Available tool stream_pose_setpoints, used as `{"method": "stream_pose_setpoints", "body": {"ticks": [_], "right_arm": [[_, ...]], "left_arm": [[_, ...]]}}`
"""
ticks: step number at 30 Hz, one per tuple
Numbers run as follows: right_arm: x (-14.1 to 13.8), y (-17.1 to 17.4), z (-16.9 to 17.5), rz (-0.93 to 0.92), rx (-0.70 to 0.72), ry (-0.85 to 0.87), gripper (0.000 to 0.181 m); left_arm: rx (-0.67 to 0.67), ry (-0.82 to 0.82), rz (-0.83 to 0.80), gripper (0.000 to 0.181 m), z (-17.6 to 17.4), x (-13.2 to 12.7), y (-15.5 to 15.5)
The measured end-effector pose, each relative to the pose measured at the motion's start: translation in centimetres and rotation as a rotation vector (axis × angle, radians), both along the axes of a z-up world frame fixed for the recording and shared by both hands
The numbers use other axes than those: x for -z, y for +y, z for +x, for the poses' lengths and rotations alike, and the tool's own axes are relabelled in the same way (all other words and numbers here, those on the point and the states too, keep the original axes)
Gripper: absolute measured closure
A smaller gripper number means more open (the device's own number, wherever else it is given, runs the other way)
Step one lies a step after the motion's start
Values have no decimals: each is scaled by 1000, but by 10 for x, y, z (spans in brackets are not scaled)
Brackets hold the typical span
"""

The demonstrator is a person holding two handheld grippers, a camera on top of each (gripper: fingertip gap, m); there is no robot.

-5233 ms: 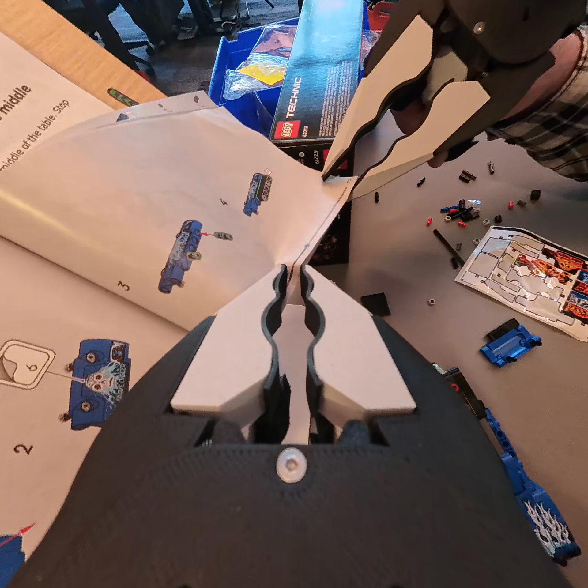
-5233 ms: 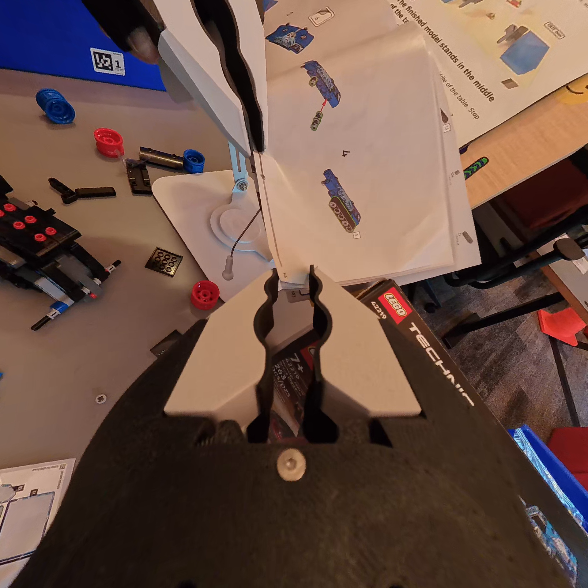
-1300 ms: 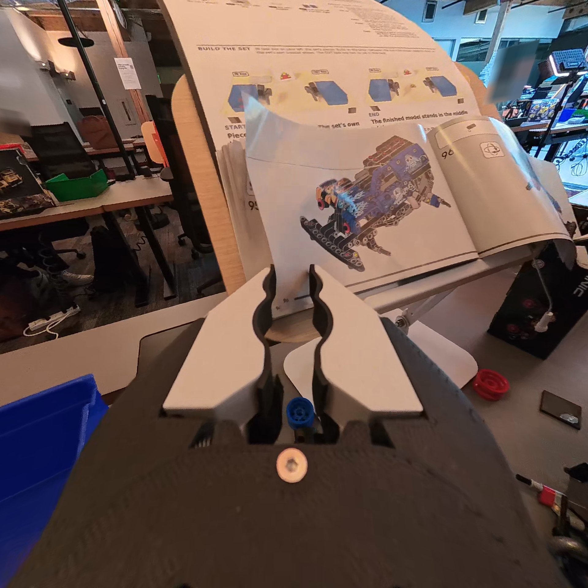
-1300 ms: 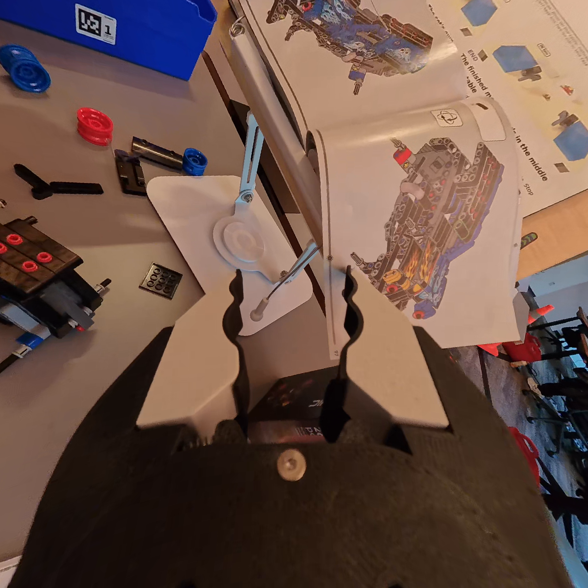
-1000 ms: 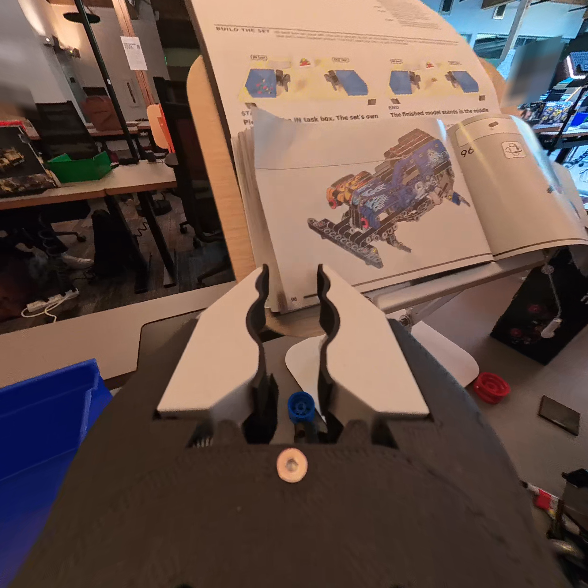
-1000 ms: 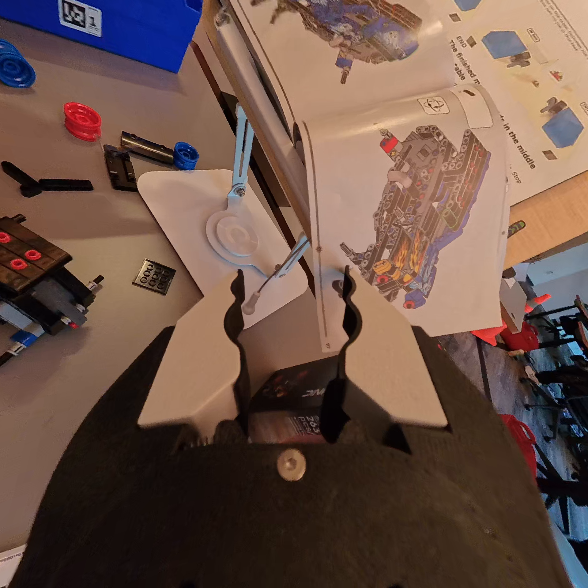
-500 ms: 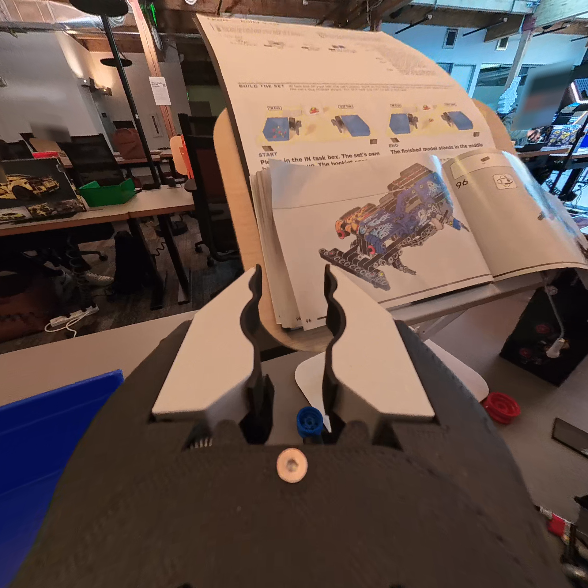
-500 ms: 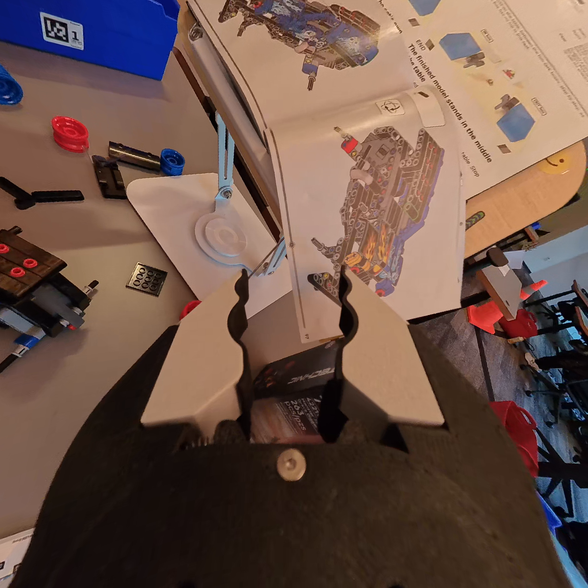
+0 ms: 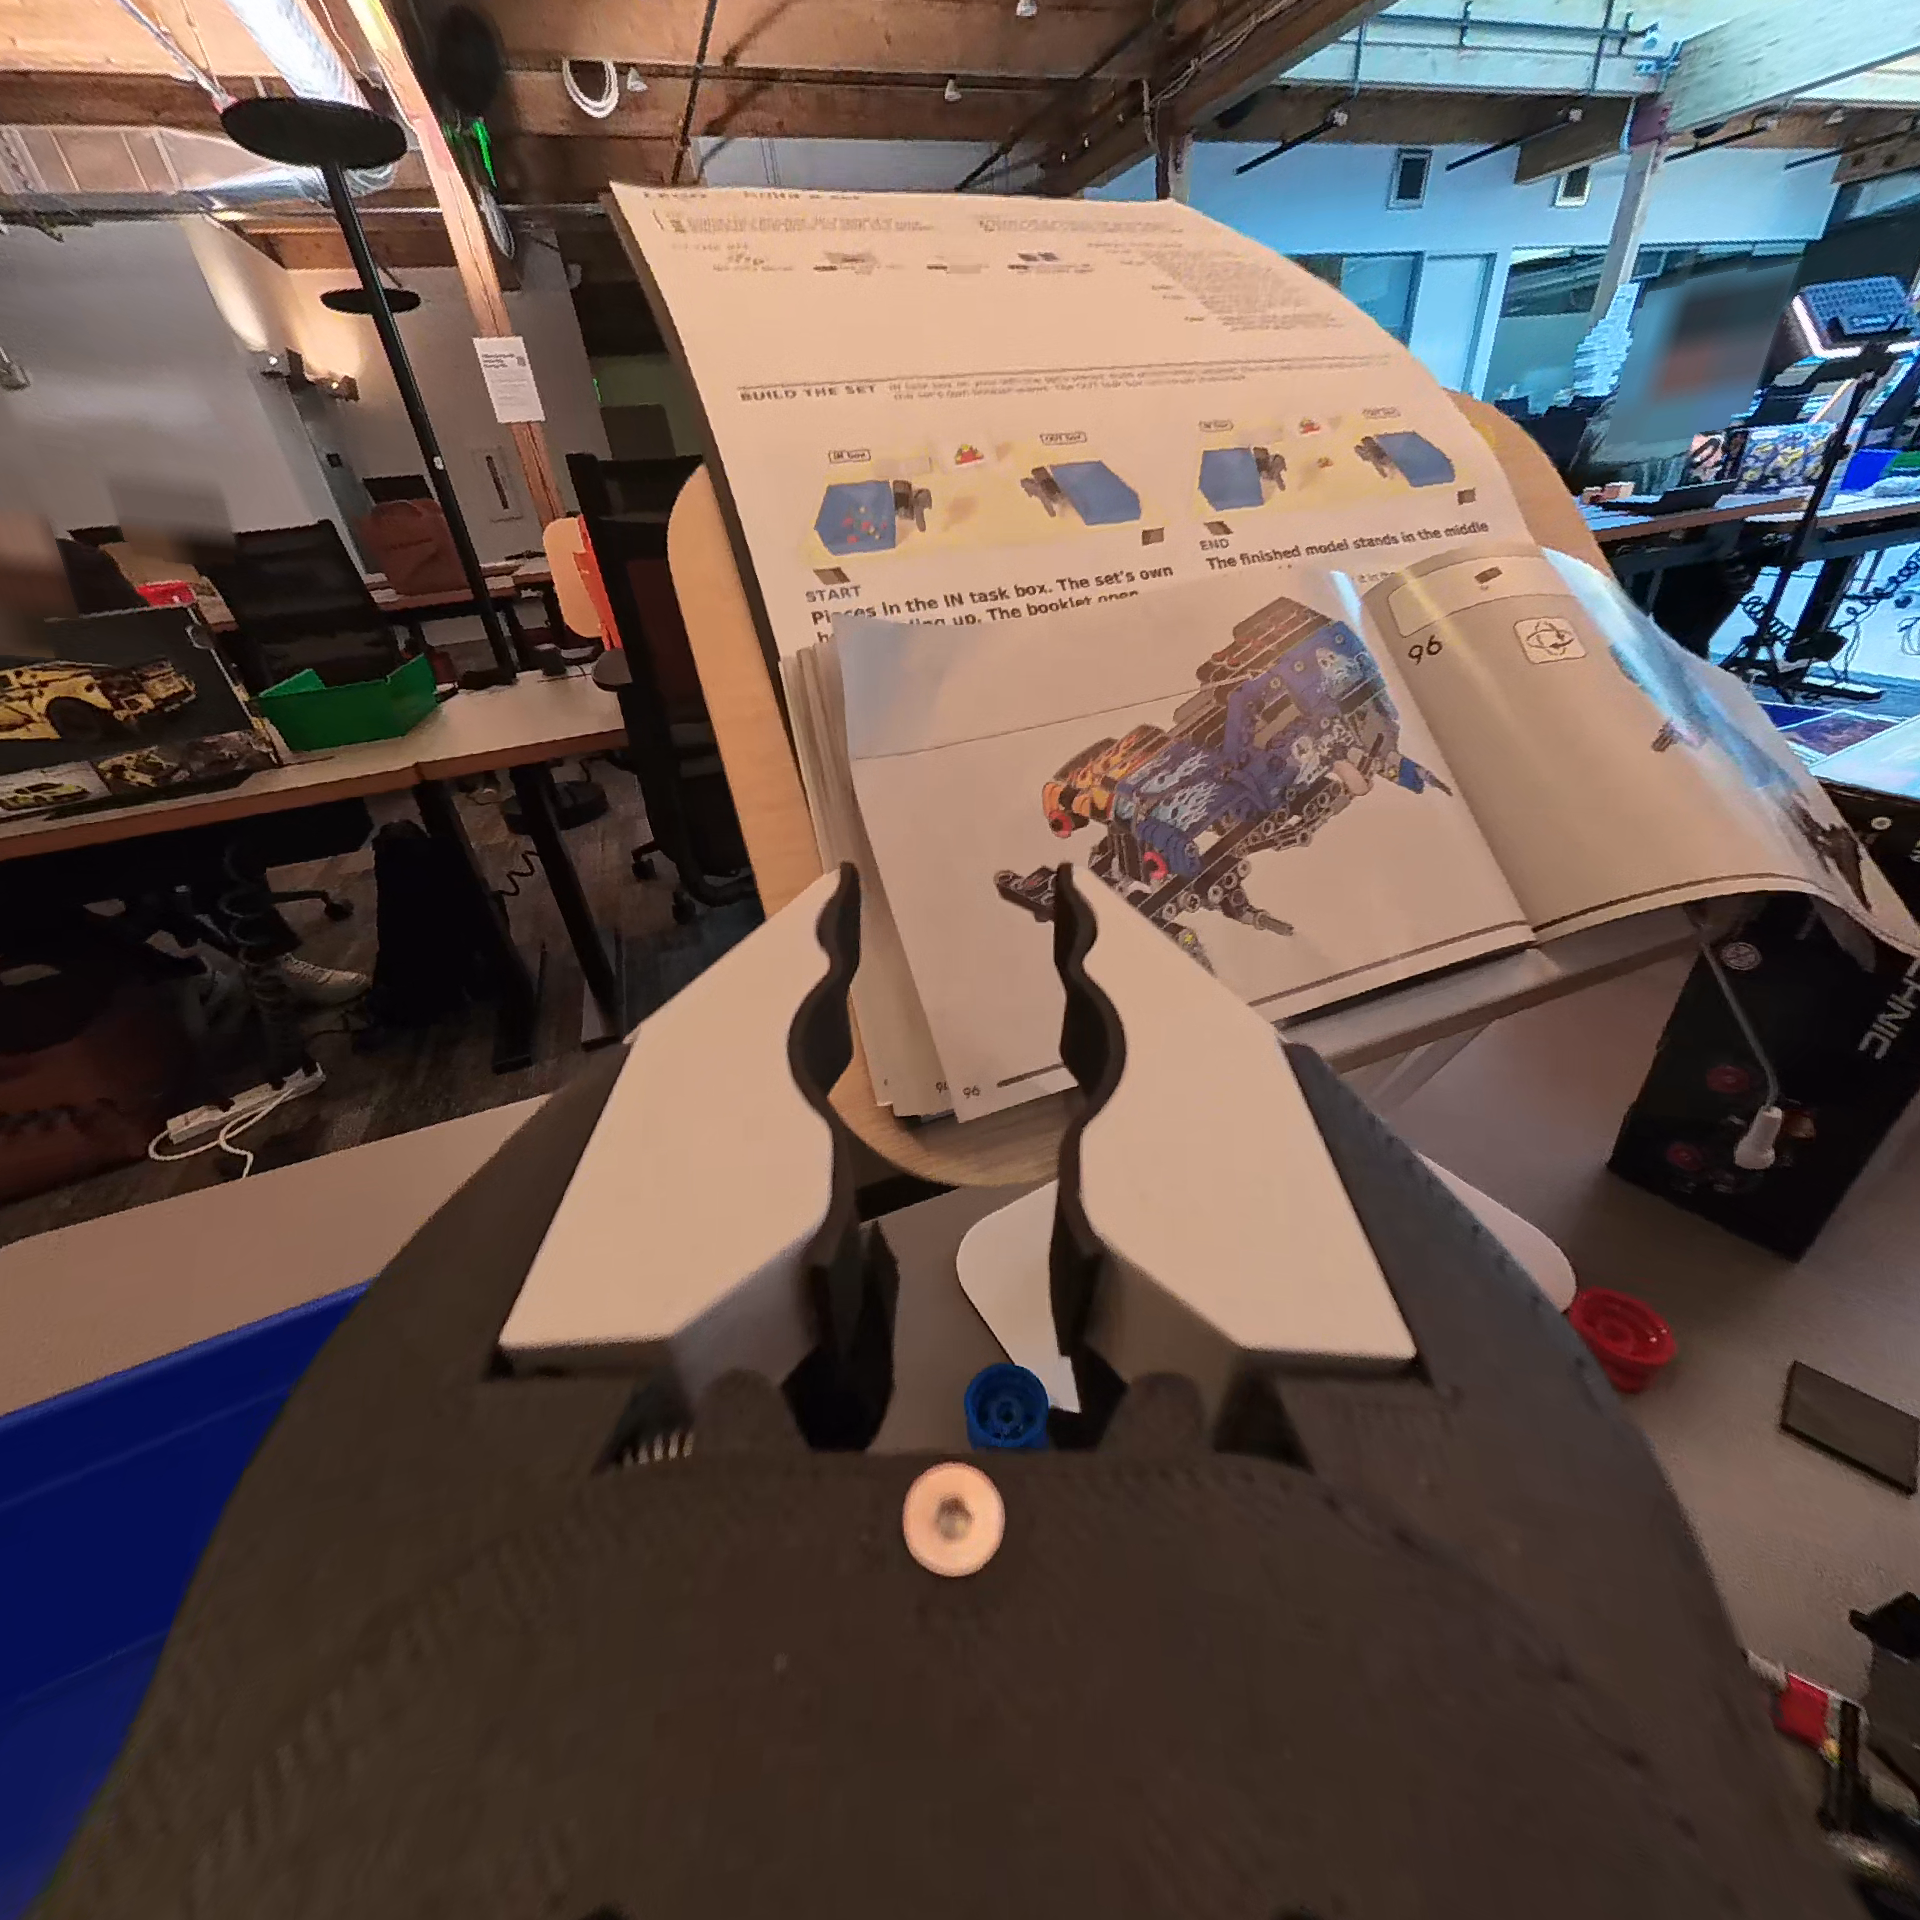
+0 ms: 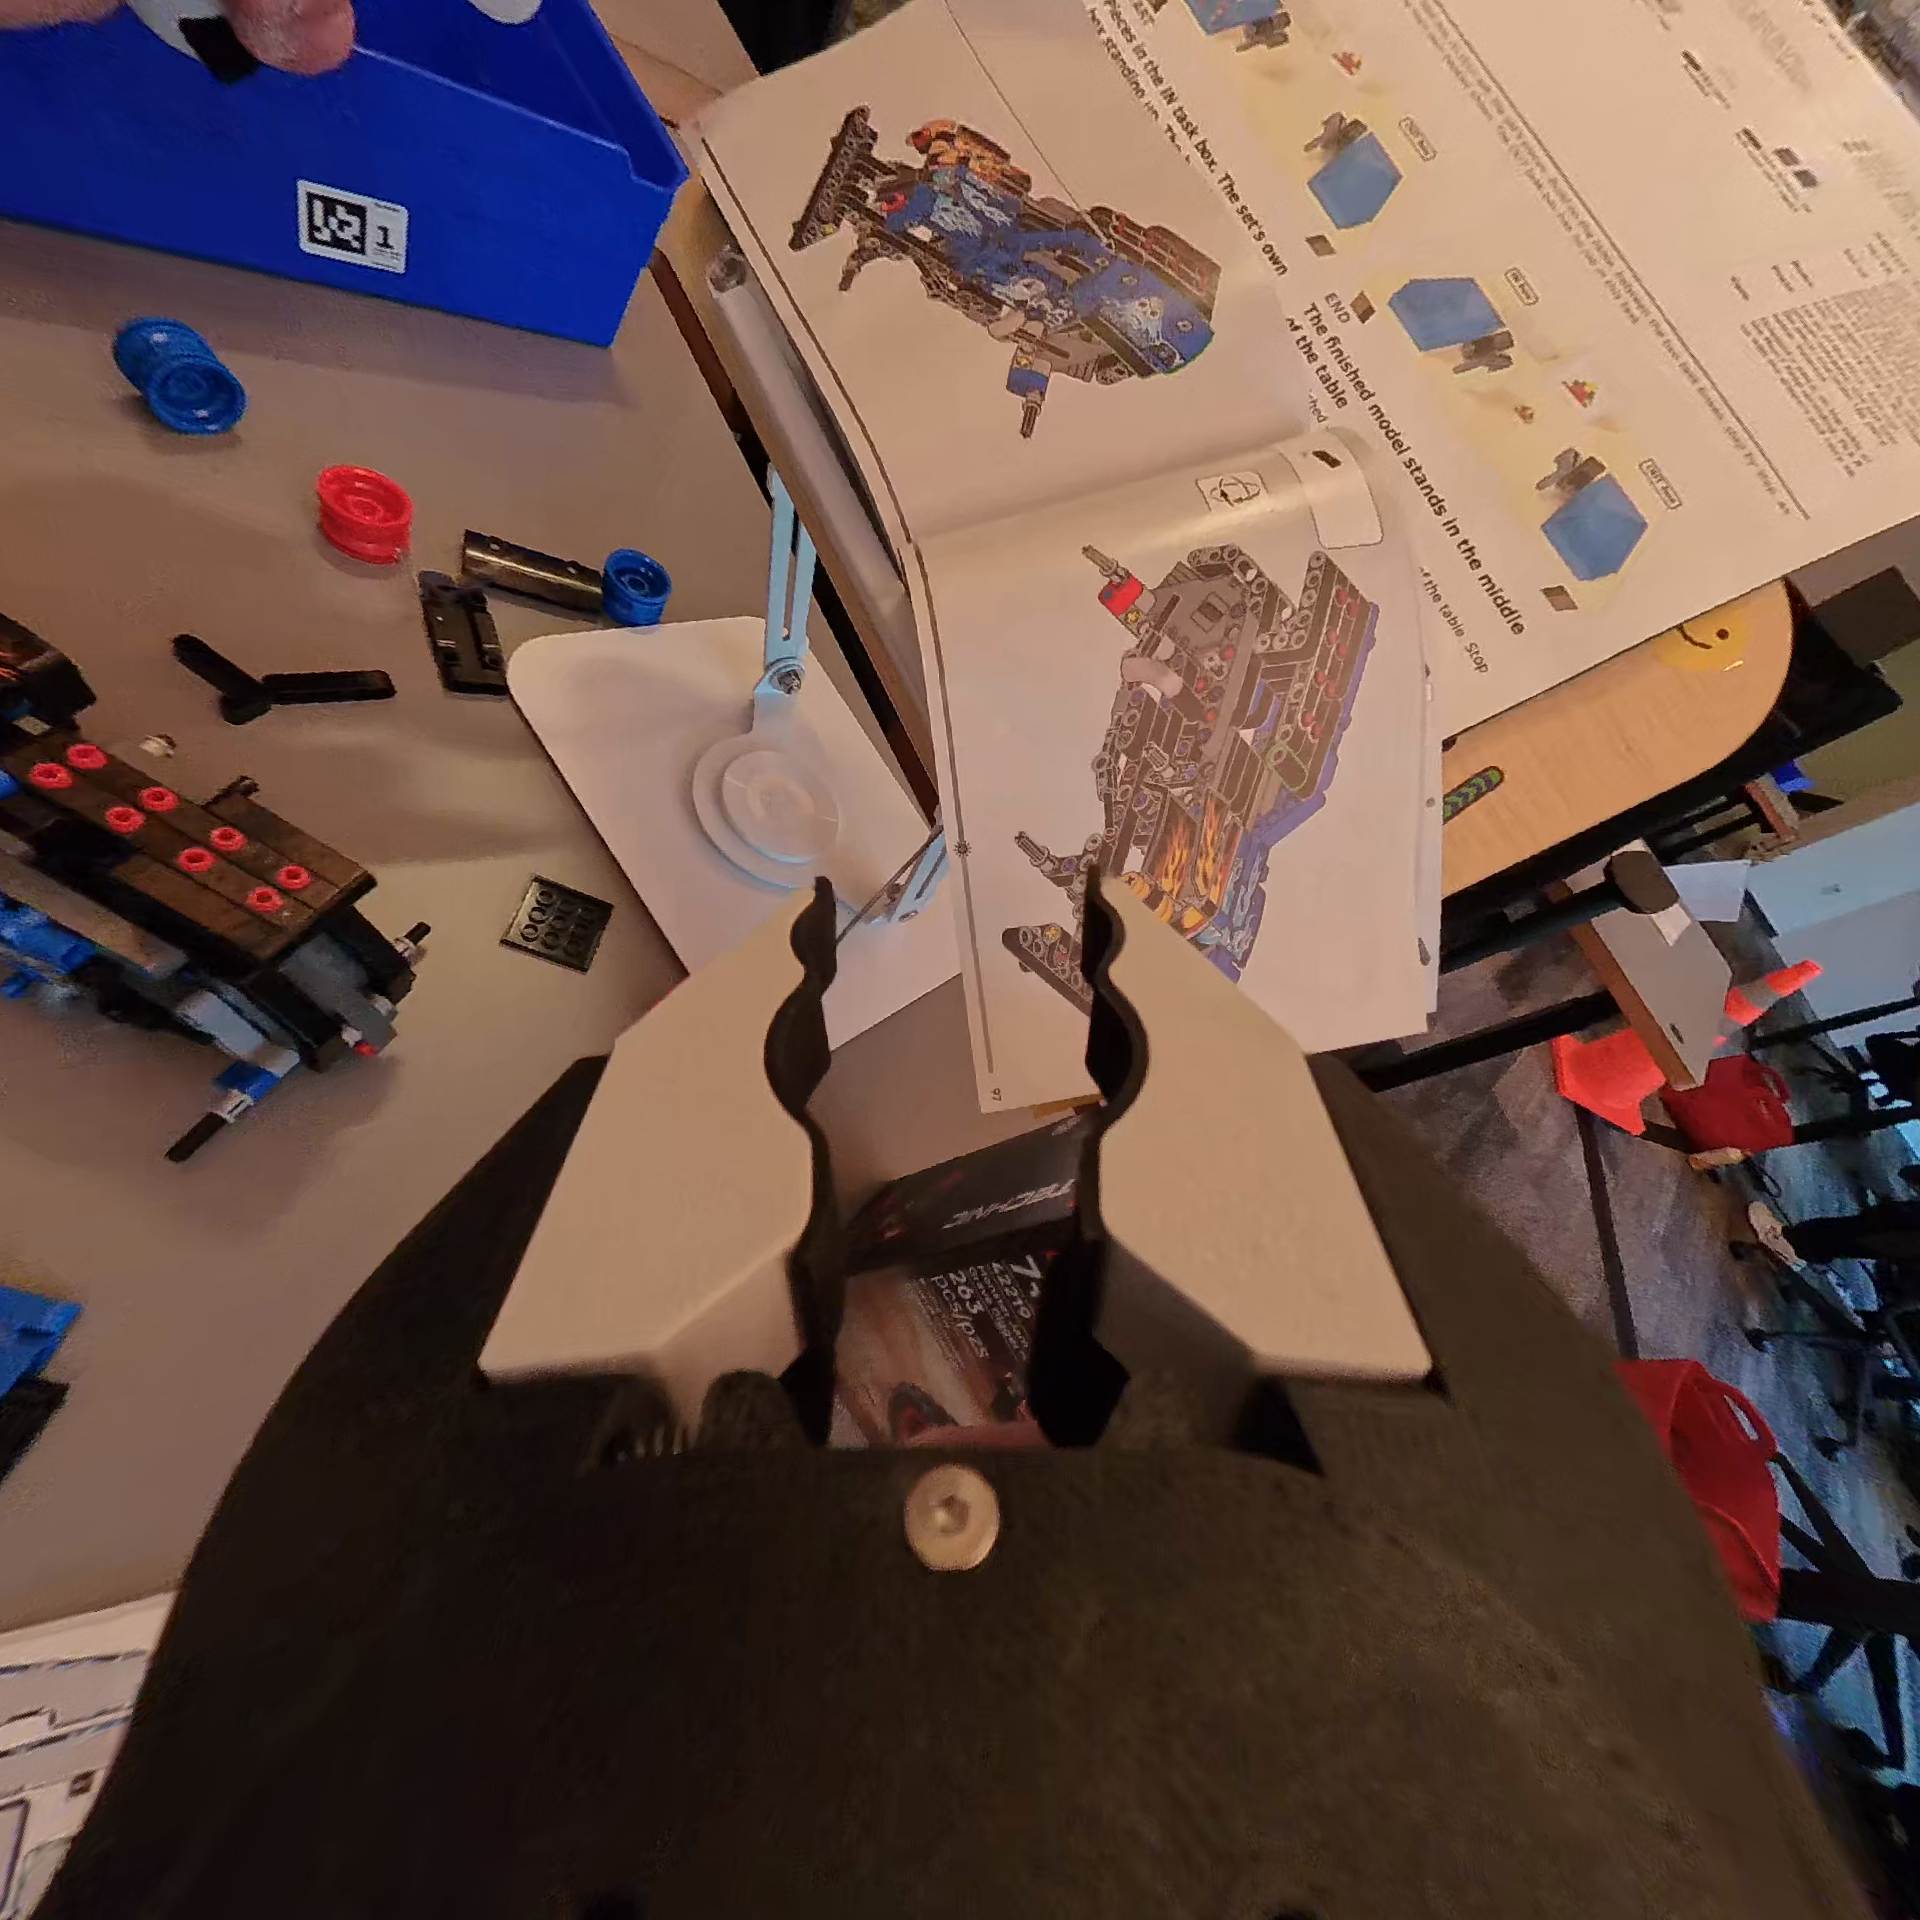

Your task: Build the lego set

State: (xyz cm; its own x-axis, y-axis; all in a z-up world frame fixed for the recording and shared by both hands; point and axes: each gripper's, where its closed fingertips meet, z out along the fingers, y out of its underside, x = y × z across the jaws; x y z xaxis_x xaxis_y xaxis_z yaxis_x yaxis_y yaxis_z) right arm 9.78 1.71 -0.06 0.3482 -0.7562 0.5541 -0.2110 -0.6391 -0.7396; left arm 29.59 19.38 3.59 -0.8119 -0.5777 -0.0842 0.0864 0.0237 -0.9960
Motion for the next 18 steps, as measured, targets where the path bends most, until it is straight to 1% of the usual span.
{"method": "stream_pose_setpoints", "body": {"ticks": [8,13,16,18], "right_arm": [[-30,24,-22,-8,-65,-32,139],[-44,43,-39,-4,-122,-23,140],[-44,58,-53,12,-167,12,139],[-29,66,-63,10,-189,68,139]], "left_arm": [[15,-41,-8,146,-8,-12,0],[25,-58,-12,146,-13,-19,2],[33,-64,-20,147,-15,-22,2],[41,-64,-21,146,-16,-23,0]]}}
